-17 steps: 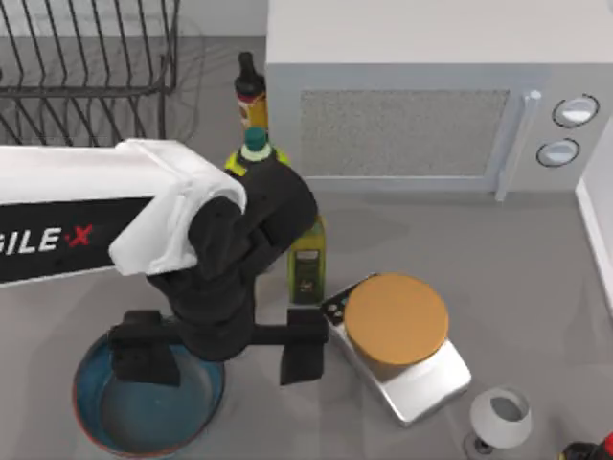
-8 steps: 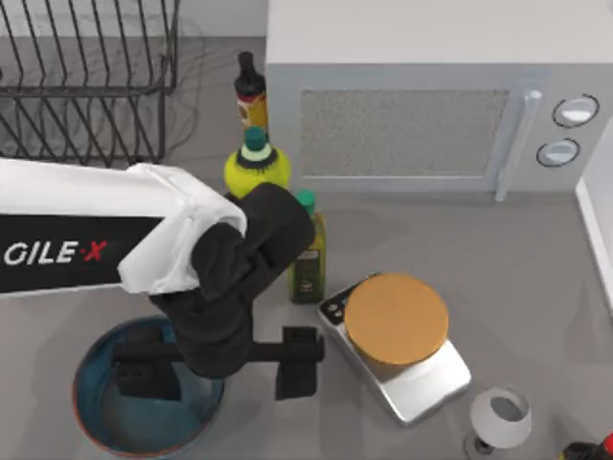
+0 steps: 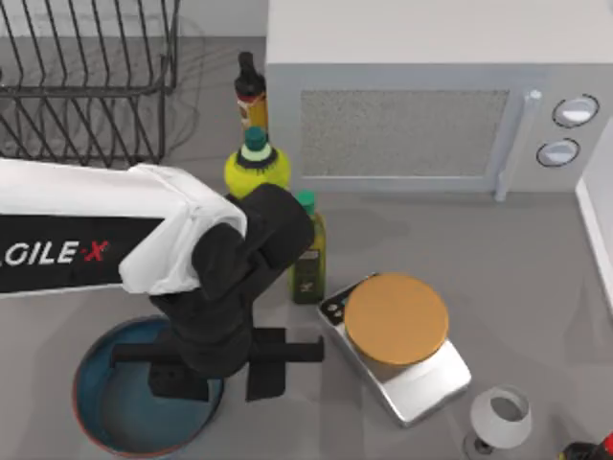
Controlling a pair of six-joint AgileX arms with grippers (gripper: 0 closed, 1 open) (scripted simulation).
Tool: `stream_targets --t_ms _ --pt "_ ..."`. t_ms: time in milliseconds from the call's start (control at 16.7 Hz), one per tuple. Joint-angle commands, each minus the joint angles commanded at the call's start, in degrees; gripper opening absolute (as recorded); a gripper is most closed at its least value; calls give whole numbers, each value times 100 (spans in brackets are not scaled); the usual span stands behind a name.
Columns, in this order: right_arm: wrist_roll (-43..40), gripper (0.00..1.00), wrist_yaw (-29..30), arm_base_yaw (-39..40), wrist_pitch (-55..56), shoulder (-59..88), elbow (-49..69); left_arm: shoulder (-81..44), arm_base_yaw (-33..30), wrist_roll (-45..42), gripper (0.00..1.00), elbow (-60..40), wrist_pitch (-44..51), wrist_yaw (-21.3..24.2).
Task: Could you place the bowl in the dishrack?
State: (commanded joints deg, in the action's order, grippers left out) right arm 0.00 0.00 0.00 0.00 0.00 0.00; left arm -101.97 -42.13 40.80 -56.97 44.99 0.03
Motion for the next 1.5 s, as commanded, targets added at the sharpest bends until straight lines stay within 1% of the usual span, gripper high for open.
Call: stream_targets --t_ms 180,240,780,900,1080,1500 --pt "0 100 0 0 0 0 0 0 0 0 2 0 0 0" --pt "0 100 0 0 0 0 0 0 0 0 0 0 0 0" --pt "0 100 0 0 0 0 0 14 1 -2 0 -10 11 1" --pt "0 100 0 0 0 0 0 14 -30 4 0 -210 212 1" --pt "0 100 0 0 0 0 0 71 -75 25 0 -935 974 -1" --pt "0 100 0 0 0 0 0 402 -84 76 0 -3212 3803 -2"
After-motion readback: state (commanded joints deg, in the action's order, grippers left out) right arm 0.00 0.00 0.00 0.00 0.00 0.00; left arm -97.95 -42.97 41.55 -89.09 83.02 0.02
